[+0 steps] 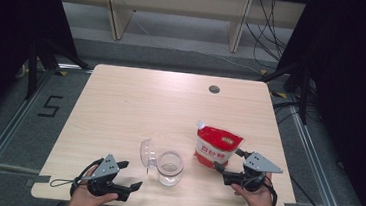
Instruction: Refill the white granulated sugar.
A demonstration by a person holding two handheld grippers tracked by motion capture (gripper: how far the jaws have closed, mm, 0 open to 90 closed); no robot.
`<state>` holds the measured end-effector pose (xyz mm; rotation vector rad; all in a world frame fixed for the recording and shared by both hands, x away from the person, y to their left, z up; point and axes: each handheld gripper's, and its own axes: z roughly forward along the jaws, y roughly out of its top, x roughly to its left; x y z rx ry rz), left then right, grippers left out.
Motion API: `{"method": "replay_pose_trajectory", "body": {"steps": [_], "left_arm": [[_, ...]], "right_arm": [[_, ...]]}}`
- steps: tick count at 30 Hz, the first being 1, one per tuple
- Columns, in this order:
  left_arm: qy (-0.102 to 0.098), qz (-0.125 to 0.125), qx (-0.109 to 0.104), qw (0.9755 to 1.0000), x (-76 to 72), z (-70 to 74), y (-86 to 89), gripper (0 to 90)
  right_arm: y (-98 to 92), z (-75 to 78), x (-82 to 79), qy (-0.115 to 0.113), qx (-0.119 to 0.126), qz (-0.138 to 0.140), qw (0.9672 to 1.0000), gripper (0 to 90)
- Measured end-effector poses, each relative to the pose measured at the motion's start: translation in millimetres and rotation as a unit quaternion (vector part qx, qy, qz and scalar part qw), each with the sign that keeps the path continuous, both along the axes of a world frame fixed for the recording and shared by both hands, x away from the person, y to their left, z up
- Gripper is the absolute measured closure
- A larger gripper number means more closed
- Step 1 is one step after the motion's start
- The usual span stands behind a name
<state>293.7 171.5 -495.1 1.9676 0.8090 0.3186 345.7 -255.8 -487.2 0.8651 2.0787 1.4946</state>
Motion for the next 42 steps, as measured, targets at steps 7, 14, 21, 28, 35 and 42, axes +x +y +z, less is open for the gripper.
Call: {"method": "replay_pose_trajectory", "body": {"steps": [7,14,21,28,35,42], "left_arm": [[-0.002,-0.005,0.002,1.0,0.0,-0.1,-0.1,16.2],[0.005,-0.001,-0.002,1.0,-1.0,-0.5,-1.0,16.3],[0.008,-0.001,0.007,0.9999,-1.0,-1.0,-0.8,18.2],[0.0,-0.006,0.01,0.9999,0.3,-0.3,0.9,18.9],[0.011,-0.002,0.005,0.9999,-1.0,-1.8,-1.6,18.8],[0.009,-0.005,0.006,0.9999,-0.7,-3.1,-2.2,18.2]], "right_arm": [[11.4,-2.8,14.0,-0.012,0.002,0.025,0.9996,15.2],[17.8,-6.5,19.2,-0.014,-0.007,0.034,0.9993,22.2],[18.7,-6.9,19.3,-0.016,-0.007,0.015,0.9997,33.3],[33.4,-1.7,2.9,0.011,-0.011,-0.062,0.998,37.6],[39.1,-2.2,-3.5,0.01,-0.012,-0.092,0.9956,37.9],[31.6,-13.6,8.4,-0.033,-0.029,-0.017,0.9989,33.8]]}}
